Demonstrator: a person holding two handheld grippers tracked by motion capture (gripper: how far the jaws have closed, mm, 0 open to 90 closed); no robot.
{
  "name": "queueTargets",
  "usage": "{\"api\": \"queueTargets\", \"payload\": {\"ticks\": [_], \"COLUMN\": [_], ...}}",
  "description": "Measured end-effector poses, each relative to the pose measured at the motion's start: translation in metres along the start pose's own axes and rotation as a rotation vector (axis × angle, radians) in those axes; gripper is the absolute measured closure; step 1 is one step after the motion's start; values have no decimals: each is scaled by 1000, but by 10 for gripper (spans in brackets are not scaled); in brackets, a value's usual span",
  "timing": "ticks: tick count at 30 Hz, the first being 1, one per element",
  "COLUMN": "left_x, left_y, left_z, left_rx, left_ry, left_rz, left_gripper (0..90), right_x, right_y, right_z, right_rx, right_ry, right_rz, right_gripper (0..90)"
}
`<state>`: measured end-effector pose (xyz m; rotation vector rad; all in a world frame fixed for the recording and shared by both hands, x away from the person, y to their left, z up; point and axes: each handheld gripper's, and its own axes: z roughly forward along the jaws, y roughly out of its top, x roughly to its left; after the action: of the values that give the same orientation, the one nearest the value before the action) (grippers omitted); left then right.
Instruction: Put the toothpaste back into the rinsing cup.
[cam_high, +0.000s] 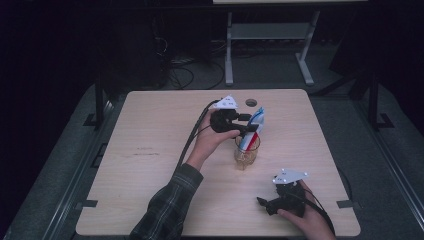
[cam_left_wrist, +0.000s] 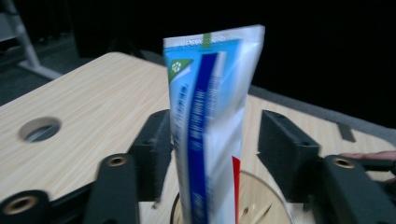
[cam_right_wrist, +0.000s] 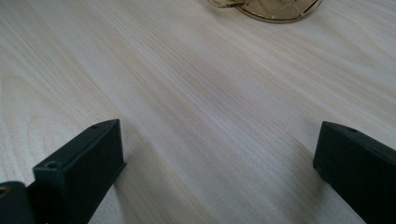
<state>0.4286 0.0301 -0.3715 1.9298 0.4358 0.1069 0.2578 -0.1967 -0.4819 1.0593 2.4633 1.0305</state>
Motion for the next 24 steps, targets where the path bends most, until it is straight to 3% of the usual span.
{"api": "queueTargets", "payload": {"ticks": [8,13,24], "left_x": [2,4,-1], "left_y": [-5,-10,-30], "left_z": [-28,-40,-79], "left_rx": [48,54,144], "left_ry": [73,99,190], "left_rz": [-6,-16,-32], "left_gripper": [379,372,318], "right_x": [0,0,-1], "right_y": [0,0,0], "right_z": [0,0,0], "right_rx": [0,-1,1], "right_ry": [1,1,-3], "right_rz": [-1,-1,-6], "right_gripper": [10,10,10]}}
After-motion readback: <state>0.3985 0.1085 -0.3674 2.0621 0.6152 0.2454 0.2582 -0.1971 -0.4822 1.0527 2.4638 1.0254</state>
